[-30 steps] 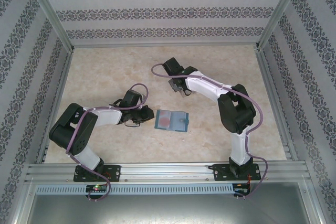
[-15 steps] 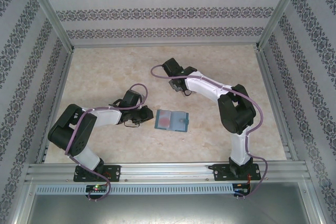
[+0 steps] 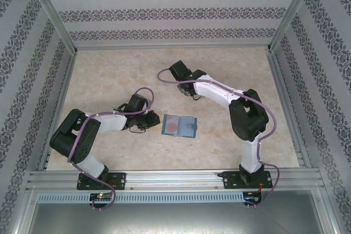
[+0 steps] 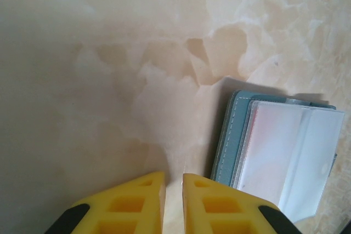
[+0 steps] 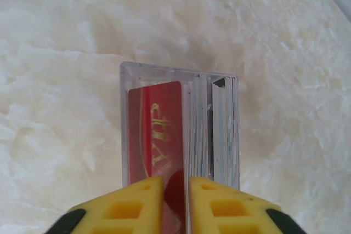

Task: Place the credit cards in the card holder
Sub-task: Pick up the credit card from the storage box, then insert the credit card into the card slot.

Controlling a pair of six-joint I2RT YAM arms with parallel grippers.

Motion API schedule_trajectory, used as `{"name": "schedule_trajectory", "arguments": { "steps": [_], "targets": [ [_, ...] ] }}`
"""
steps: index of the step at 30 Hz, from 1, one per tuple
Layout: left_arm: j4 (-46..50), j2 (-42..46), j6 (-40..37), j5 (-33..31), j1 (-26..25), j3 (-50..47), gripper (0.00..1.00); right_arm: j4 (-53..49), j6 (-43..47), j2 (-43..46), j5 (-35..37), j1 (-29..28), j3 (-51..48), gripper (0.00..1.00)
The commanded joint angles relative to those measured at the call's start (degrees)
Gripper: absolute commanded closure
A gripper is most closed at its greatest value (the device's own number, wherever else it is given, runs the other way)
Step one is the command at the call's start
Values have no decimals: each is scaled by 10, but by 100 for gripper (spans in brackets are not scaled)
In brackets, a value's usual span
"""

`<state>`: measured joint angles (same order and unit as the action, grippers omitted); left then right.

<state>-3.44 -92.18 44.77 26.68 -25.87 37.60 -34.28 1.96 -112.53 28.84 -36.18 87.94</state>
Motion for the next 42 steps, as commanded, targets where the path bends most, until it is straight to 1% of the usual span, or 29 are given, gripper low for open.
{"name": "schedule_trajectory", "arguments": {
  "steps": [1, 3, 5, 8, 12, 17, 20, 22, 23, 25, 28, 30, 33, 37, 40, 42],
  "targets": [
    [27, 7, -14, -11, 1, -7, 82, -3, 7, 28, -2, -6, -9, 91],
    [25, 6, -13, -10, 1, -7, 82, -8, 3, 30, -12, -7, -7, 98],
    [26, 4, -14, -11, 1, -6, 82, -12, -7, 39, -30, -7, -10, 100],
    [28, 5, -16, -9, 1, -5, 82, -12, -27, 66, -67, -11, -22, 100],
    [26, 7, -16, -11, 1, -6, 82, -2, -65, 128, -117, -19, -62, 100],
    [10, 12, -16, -3, 1, -12, 81, 38, -144, 245, -226, -17, -167, 100],
    [8, 8, -19, -6, 0, -12, 79, 81, -200, 321, -315, -13, -255, 100],
    [5, 7, -21, -4, 0, -10, 77, 111, -252, 360, -380, -5, -314, 99],
    [2, 7, -22, -4, 1, -11, 76, 123, -274, 372, -401, -3, -334, 99],
    [-7, 12, -23, -4, -1, -15, 73, 179, -336, 395, -464, 4, -400, 99],
    [-44, 30, -30, 13, -3, -30, 70, 307, -433, 399, -559, 15, -493, 98],
    [-54, 45, -39, 14, -8, -35, 67, 363, -469, 383, -605, 29, -529, 99],
    [-48, 59, -51, 4, -16, -34, 66, 388, -482, 354, -634, 51, -552, 100],
    [-35, 47, -59, 2, -24, -23, 65, 450, -506, 303, -693, 75, -562, 100],
    [-31, 32, -57, 6, -31, -15, 64, 470, -514, 278, -706, 83, -561, 100],
    [-24, 27, -60, -3, -37, -11, 63, 473, -520, 265, -709, 88, -560, 100]
  ]
}}
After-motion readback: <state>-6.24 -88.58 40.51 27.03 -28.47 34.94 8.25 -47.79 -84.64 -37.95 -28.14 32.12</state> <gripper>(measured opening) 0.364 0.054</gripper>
